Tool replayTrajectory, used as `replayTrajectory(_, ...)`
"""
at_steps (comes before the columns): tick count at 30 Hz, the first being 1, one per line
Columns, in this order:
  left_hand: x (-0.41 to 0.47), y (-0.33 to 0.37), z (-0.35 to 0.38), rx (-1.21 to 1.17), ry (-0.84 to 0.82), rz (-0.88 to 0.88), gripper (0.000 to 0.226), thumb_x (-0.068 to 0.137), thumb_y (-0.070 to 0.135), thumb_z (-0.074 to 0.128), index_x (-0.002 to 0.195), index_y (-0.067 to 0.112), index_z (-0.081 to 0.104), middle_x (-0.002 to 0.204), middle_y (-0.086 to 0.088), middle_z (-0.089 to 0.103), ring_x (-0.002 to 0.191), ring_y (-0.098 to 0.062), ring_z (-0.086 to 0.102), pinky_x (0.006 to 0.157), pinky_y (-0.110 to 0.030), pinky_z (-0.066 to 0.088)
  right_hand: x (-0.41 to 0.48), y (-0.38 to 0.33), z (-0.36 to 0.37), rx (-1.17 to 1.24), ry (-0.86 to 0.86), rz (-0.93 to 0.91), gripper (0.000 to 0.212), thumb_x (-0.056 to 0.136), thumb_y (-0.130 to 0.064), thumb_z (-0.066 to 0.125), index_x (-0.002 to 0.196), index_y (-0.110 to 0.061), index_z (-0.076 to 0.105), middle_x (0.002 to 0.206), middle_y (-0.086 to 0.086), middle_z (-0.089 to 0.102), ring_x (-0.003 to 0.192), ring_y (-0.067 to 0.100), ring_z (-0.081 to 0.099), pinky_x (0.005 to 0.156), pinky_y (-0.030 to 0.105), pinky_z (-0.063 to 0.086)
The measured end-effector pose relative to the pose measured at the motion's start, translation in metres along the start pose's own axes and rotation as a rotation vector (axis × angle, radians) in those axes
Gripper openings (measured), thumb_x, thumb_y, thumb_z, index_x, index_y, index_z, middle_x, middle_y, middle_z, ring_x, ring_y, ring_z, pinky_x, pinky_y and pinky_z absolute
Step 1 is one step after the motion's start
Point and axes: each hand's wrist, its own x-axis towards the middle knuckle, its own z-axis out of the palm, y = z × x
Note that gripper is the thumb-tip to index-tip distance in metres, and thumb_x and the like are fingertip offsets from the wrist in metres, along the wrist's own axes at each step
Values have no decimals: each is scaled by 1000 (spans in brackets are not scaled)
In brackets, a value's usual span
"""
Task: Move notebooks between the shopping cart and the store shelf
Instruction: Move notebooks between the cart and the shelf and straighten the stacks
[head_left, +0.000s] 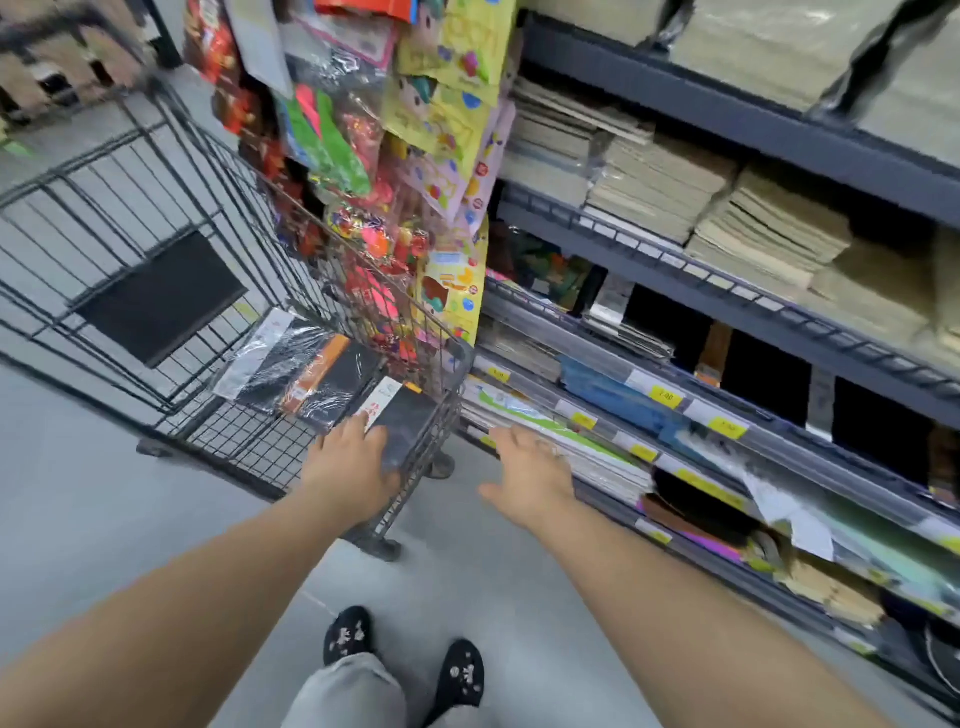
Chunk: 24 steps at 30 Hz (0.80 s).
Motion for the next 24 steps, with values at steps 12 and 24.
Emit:
replayTrajectory(12, -12, -156, -25, -20, 51, -18, 63, 90, 43, 49, 145, 19, 29, 157, -7, 16, 143, -26, 20, 113, -45, 22, 17, -144, 20, 88, 149, 36, 67, 90, -44, 51, 149, -32, 22, 159, -1, 17, 143, 25, 21, 112, 44, 27)
replayTrajectory(24, 28, -308, -66, -83, 21, 83, 64, 89, 42, 52, 143, 14, 33, 156, -12, 21, 142, -27, 23, 114, -39, 27, 60, -290, 50, 263, 113, 208, 67, 89, -41, 55, 148, -33, 24, 157, -3, 21, 140, 27, 26, 109, 45, 34)
